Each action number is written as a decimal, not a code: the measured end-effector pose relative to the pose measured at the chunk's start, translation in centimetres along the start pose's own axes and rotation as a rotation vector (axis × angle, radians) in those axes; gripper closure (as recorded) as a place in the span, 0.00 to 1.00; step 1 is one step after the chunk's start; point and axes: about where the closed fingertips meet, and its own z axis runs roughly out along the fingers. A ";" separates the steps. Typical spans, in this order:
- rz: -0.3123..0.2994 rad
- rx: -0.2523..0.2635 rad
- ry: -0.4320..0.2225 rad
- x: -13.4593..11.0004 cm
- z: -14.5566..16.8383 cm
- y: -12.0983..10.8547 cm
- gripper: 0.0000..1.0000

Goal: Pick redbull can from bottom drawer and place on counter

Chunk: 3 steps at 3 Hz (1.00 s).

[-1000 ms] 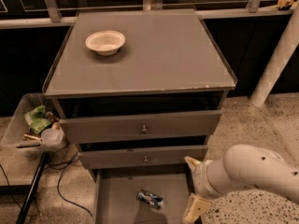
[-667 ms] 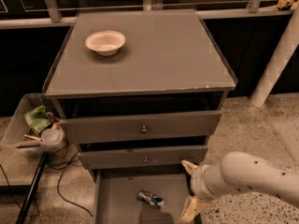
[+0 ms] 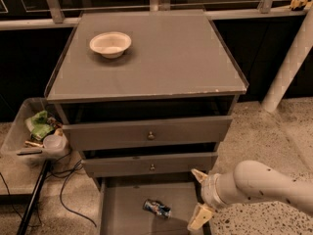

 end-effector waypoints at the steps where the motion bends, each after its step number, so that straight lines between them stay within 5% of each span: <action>1: 0.004 -0.014 0.018 0.3 2.8 -0.1 0.00; 3: -0.002 0.008 -0.004 3.5 11.3 -1.4 0.00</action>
Offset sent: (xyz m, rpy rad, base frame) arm 0.0368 0.0371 -0.1193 -0.0127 0.0112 -0.0143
